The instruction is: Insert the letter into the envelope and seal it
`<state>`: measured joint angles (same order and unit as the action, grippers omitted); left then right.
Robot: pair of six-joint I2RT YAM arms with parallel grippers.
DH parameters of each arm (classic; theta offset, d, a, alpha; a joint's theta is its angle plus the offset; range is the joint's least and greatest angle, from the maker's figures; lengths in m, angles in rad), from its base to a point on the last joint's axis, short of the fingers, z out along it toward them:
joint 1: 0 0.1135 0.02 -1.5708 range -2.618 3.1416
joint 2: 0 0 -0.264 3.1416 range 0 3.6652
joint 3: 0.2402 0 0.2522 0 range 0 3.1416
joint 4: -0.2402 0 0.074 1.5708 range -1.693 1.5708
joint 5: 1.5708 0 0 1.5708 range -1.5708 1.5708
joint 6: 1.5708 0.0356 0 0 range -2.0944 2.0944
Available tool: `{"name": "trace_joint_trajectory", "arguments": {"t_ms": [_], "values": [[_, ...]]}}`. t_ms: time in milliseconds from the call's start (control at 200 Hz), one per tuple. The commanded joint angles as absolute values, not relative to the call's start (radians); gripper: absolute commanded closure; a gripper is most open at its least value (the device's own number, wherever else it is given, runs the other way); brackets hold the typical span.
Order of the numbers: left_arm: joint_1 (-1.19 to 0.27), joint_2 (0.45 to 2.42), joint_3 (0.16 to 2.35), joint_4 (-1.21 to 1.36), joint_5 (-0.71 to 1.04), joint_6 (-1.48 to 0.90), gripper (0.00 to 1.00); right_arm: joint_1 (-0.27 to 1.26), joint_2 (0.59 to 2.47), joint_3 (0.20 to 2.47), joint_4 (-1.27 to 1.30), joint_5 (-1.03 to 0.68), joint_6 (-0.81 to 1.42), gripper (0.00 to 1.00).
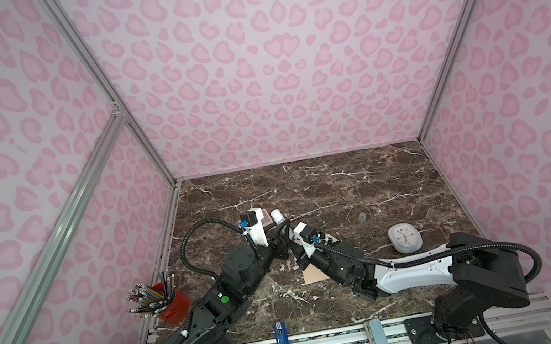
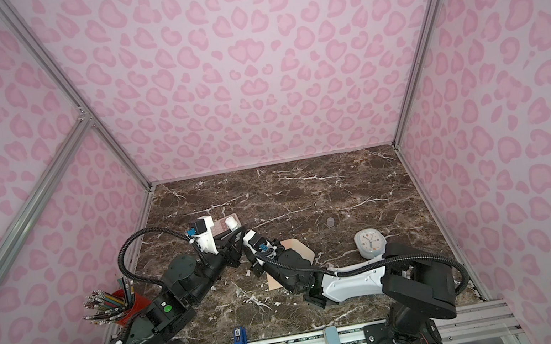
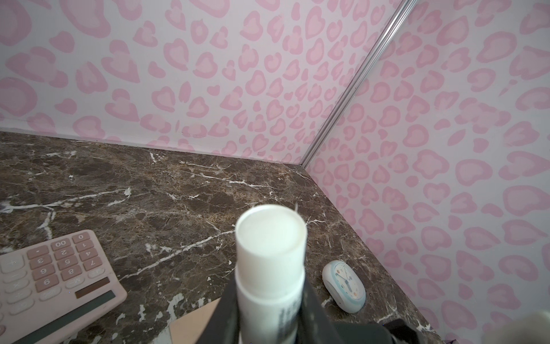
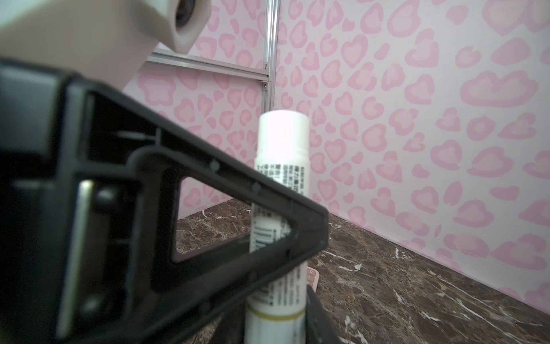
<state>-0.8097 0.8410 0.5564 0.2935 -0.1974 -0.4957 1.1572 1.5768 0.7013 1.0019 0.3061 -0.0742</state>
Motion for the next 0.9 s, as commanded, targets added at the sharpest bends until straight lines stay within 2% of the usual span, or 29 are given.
{"name": "trace_joint_trajectory", "arguments": {"t_ms": [0,285,530,715,895], "values": [[-0.808,0.841,0.565,0.347,-0.192,-0.499,0.95,1.160,1.580,0.709,0.999,0.296,-0.074,0.66],[-0.809,0.853,0.572,0.348,-0.178,-0.499,0.95,1.160,1.571,0.712,0.977,0.292,-0.073,0.80],[-0.809,0.872,0.574,0.349,-0.099,-0.511,0.95,1.159,1.534,0.695,0.966,0.256,-0.044,0.86],[-0.793,0.850,0.539,0.403,0.137,-0.508,0.96,1.144,1.444,0.646,0.955,0.134,0.040,0.89],[-0.788,0.804,0.510,0.425,0.422,-0.500,0.95,1.102,1.317,0.607,0.891,-0.109,0.165,0.91]]}}
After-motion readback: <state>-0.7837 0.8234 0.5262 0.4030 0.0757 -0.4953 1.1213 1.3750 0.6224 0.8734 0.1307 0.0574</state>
